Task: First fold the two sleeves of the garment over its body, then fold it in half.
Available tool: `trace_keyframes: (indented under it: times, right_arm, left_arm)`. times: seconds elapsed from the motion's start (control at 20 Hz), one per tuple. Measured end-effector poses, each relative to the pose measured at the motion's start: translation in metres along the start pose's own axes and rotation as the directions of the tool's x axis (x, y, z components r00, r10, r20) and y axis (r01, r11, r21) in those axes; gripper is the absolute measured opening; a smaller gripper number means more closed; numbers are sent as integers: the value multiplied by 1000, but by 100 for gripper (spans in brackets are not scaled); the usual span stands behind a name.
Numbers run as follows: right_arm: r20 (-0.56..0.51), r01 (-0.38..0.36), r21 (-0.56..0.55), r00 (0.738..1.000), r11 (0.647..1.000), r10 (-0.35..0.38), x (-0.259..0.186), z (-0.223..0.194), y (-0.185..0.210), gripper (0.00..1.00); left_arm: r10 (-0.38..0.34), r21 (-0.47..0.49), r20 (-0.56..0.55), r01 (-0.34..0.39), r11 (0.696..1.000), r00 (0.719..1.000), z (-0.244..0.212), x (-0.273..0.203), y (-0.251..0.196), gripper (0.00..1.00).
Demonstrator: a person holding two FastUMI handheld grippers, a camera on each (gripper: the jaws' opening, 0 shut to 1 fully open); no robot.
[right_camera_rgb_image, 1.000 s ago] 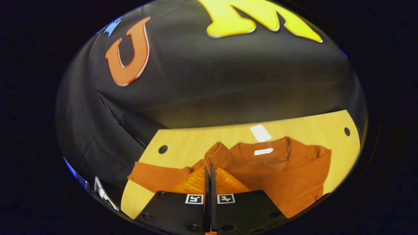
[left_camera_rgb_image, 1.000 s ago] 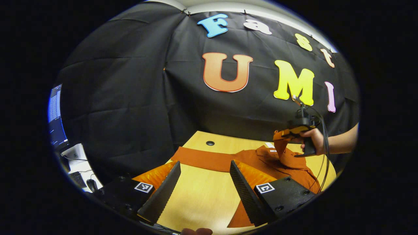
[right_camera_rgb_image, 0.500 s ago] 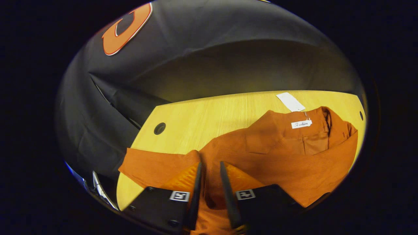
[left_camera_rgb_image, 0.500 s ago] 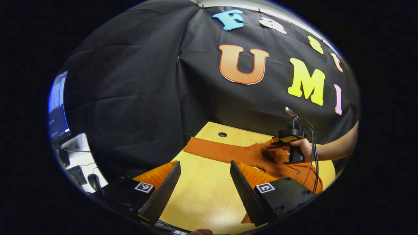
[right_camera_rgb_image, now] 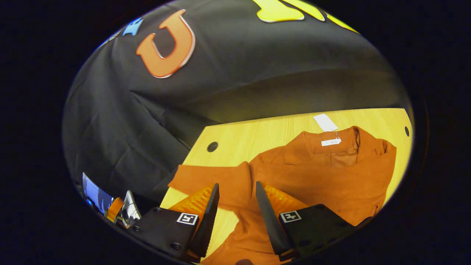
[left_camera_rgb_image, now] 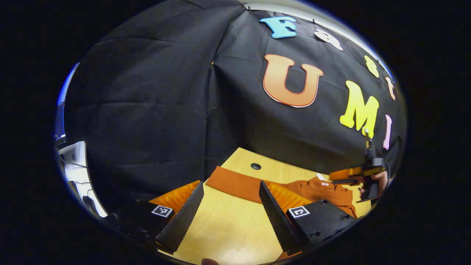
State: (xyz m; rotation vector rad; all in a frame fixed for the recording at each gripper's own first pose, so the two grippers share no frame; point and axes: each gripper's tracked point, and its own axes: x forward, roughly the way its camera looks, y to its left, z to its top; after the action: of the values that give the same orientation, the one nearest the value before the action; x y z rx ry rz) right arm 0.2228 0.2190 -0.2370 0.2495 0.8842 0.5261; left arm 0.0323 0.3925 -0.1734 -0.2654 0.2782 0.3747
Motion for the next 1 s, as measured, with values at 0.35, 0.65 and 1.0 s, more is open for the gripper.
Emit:
trace_keyframes:
  times: [0.35,0.65,1.0]
  right_arm:
    - [0,148,-54,989,987,-149,-165,-36,-88,66]
    - [44,390,203,913,898,-406,-283,-44,-195,66]
    - [14,373,272,920,887,-391,-274,-69,-183,66]
  left_arm:
    - [-148,13,-189,154,988,971,-58,144,35,99]
    - [-199,20,-273,212,977,941,-83,217,59,98]
    - [-177,-19,-431,188,982,885,-111,243,55,90]
